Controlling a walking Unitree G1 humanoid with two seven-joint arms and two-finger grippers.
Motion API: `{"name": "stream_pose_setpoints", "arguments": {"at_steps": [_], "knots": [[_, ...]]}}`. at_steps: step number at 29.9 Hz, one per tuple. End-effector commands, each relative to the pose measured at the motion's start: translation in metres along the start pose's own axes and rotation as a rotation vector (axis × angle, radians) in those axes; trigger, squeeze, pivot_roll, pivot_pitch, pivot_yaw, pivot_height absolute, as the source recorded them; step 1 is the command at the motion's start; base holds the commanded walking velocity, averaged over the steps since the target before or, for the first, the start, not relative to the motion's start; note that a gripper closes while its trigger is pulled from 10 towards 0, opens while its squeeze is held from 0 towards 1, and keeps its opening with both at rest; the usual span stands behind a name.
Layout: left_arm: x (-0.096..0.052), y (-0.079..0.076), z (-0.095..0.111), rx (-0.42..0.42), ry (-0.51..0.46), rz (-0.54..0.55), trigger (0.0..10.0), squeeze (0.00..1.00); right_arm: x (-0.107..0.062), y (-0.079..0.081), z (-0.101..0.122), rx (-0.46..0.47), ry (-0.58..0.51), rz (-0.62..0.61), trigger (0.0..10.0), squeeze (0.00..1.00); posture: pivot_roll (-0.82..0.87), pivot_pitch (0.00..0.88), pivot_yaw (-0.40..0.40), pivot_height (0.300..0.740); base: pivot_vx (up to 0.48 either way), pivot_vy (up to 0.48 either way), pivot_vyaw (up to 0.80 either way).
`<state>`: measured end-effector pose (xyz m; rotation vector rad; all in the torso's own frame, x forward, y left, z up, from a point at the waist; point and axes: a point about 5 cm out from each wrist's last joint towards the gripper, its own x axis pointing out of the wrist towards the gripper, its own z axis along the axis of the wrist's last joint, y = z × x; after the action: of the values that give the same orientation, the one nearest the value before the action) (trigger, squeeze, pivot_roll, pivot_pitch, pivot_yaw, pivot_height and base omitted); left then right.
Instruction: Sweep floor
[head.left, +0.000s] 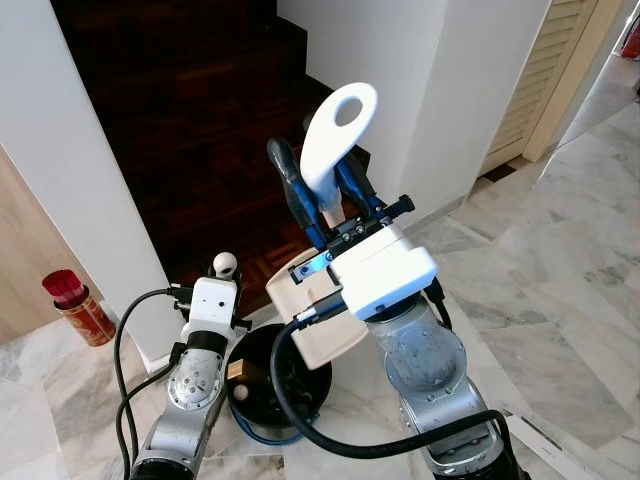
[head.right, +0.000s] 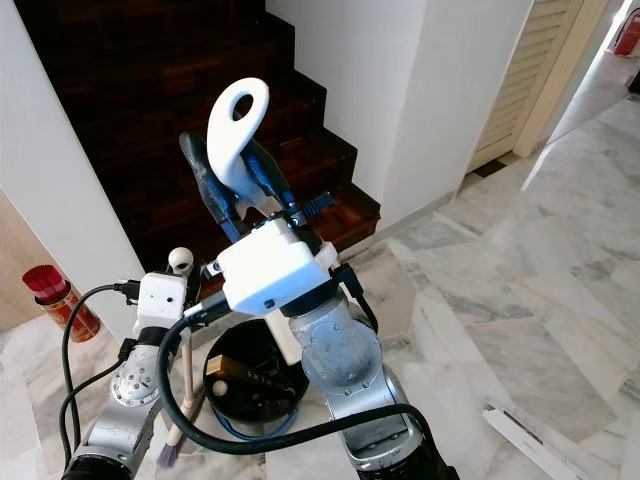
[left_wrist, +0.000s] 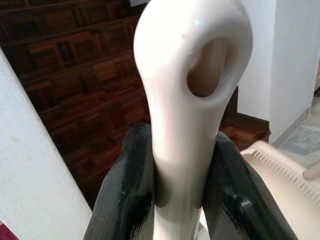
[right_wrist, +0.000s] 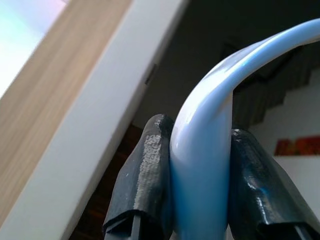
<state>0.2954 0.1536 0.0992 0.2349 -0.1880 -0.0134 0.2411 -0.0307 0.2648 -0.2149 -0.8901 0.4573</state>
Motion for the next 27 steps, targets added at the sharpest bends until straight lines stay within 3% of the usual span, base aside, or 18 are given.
{"name": "stream_pose_setpoints", "arguments": {"at_steps": [1,2,4,8,15,27], "knots": [[0.004,-0.001,0.007,0.018,-0.043,-0.008,10.0,0.0,0.004,-0.014,0.004,0.016,-0.011,-0.076,10.0,0.0,0.07,0.0,-0.042,0.74,0.0,0.0,0.0],[0.004,-0.001,0.007,0.016,-0.044,-0.008,10.0,0.0,0.004,-0.032,-0.007,0.077,0.059,-0.178,10.0,0.0,0.07,0.0,-0.042,0.74,0.0,0.0,0.0],[0.004,-0.001,0.007,0.016,-0.045,-0.009,10.0,0.0,0.002,-0.05,-0.018,0.136,0.114,-0.277,10.0,0.0,0.06,0.0,-0.039,0.74,0.0,0.0,0.0],[0.004,-0.001,0.007,0.015,-0.046,-0.009,10.0,0.0,-0.004,-0.082,-0.032,0.175,0.168,-0.423,10.0,0.0,0.06,0.0,-0.036,0.74,0.0,0.0,0.0],[0.005,0.001,0.009,0.005,-0.056,0.0,10.0,0.0,-0.007,-0.098,-0.036,0.108,0.185,-0.454,10.0,0.0,0.06,0.0,-0.031,0.74,0.0,0.0,0.0],[0.004,0.001,0.011,-0.007,-0.068,0.013,10.0,0.0,-0.008,-0.105,-0.044,0.118,0.216,-0.467,10.0,0.0,0.06,0.0,-0.03,0.74,-0.02,0.0,0.0]]}}
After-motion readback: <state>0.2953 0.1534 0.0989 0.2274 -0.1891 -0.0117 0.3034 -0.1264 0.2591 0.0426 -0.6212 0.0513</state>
